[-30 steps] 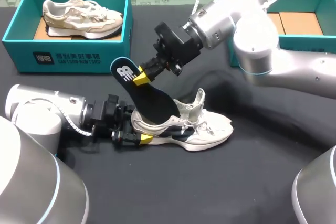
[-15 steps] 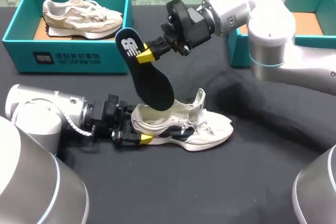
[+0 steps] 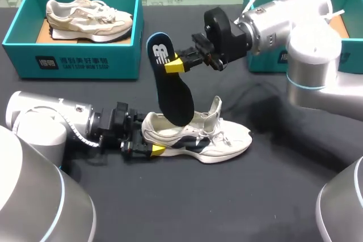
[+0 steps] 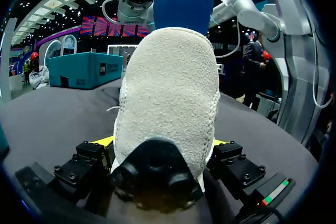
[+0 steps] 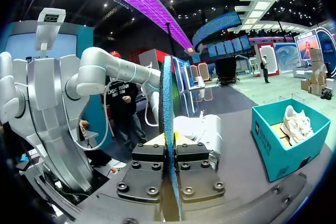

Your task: Take the shoe out of the shoebox, open the shoe tongue, remove and reinsert the insole, then place the shoe into the shoebox

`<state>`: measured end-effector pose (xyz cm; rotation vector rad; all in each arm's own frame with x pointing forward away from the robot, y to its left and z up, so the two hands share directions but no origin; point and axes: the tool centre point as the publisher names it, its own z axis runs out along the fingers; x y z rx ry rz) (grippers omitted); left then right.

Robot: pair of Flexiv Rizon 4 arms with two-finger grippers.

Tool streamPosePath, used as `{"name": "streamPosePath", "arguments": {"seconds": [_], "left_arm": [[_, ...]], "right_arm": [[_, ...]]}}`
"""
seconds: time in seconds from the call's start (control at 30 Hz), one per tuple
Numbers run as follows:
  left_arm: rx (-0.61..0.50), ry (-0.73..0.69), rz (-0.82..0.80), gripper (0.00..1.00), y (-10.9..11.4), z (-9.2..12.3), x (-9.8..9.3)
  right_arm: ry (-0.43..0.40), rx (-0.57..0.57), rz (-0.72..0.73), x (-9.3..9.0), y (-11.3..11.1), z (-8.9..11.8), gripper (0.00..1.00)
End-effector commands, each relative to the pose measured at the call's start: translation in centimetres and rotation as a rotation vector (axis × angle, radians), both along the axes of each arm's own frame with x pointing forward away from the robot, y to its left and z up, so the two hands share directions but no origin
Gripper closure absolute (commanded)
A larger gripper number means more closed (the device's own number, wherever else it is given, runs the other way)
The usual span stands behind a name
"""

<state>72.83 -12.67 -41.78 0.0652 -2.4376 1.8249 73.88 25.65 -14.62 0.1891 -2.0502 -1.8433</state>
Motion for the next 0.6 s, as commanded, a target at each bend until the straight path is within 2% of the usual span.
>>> {"name": "streamPosePath", "arguments": {"seconds": [0.03,0.1,0.2,0.23,0.27,0.3,0.6], "left_arm": [[0.001,0.000,0.001,1.00,-0.1,-0.2,0.1],[0.001,0.000,0.001,1.00,-0.1,-0.2,0.1],[0.001,0.000,0.001,1.00,-0.1,-0.2,0.1],[0.001,0.000,0.001,1.00,-0.1,-0.2,0.1],[0.001,0.000,0.001,1.00,-0.1,-0.2,0.1],[0.001,0.000,0.001,1.00,-0.1,-0.2,0.1],[0.001,0.000,0.001,1.00,-0.1,-0.2,0.1]], "right_arm": [[0.006,0.035,-0.048,-0.5,-2.1,3.2,1.00],[-0.001,0.023,-0.066,-1.0,-3.0,4.6,1.00],[-0.010,0.108,-0.100,-2.6,-5.1,7.0,1.00],[-0.013,0.102,-0.106,-3.2,-5.8,7.8,1.00],[-0.010,0.106,-0.120,-3.5,-6.2,8.2,1.00],[0.027,0.129,-0.126,-4.2,-7.0,8.7,1.00],[0.044,0.143,-0.137,-4.6,-7.3,9.0,1.00]]}}
